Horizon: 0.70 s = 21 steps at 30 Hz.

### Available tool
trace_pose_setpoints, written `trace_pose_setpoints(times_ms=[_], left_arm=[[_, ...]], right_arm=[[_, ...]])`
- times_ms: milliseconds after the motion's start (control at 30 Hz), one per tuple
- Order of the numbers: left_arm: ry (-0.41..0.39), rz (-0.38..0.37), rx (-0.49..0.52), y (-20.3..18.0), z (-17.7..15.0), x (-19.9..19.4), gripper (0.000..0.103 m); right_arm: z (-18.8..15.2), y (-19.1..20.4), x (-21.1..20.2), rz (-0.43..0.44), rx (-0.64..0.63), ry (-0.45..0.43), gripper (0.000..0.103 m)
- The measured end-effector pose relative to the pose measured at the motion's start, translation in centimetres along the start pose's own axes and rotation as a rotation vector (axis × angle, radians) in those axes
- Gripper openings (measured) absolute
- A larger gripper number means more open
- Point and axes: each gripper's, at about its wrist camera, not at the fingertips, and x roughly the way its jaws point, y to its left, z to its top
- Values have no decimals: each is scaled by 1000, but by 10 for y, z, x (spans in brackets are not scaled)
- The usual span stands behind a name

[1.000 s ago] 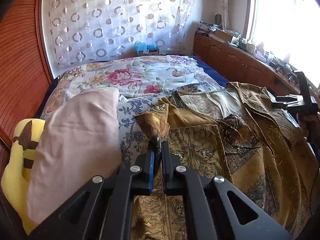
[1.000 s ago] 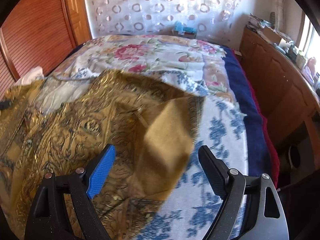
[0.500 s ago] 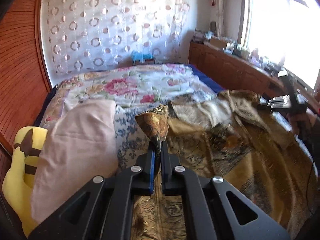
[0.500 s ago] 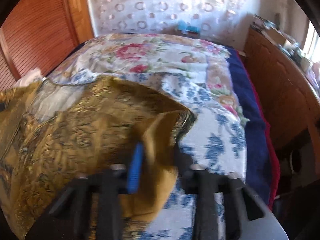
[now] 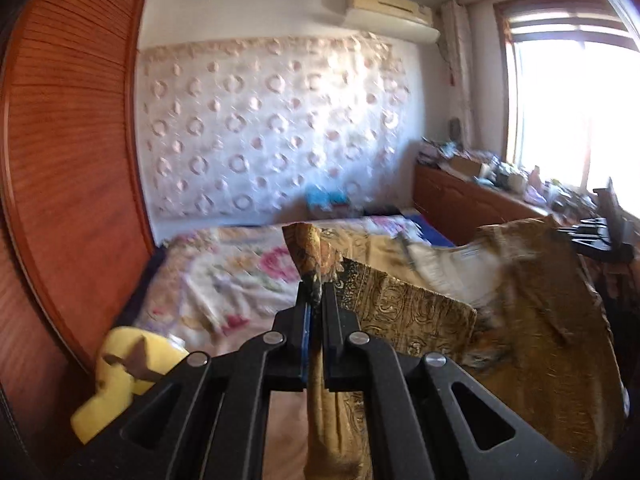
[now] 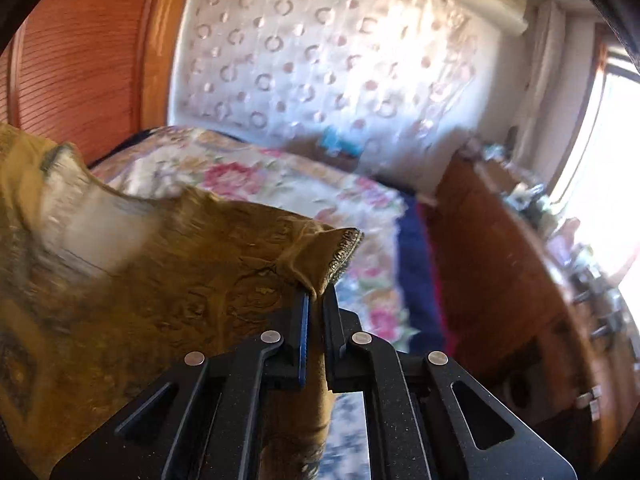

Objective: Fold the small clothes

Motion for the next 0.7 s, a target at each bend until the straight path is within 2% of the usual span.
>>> trace_pose_setpoints(times_ms=[67, 167, 333, 500, 567, 700], left_arm=[[-28, 33, 7, 8, 9, -8, 0], [-54, 45, 17, 14, 11, -18, 0], [-43, 21, 24, 15, -14, -37, 0], [-16, -10, 21, 7, -63, -73, 0], [-5, -13, 20, 6, -94, -97, 0], [27, -15, -34, 10, -131, -128, 0]], right_arm=[[14, -8, -13, -28, 7, -17, 3], [22, -15, -36, -24, 22, -44, 3], [3, -12, -63, 1, 27, -62, 3], [-40, -1, -104, 94, 62, -96, 3], [-69, 5, -123, 125, 73, -99, 3], [-127, 12, -156, 194, 123, -84, 3]])
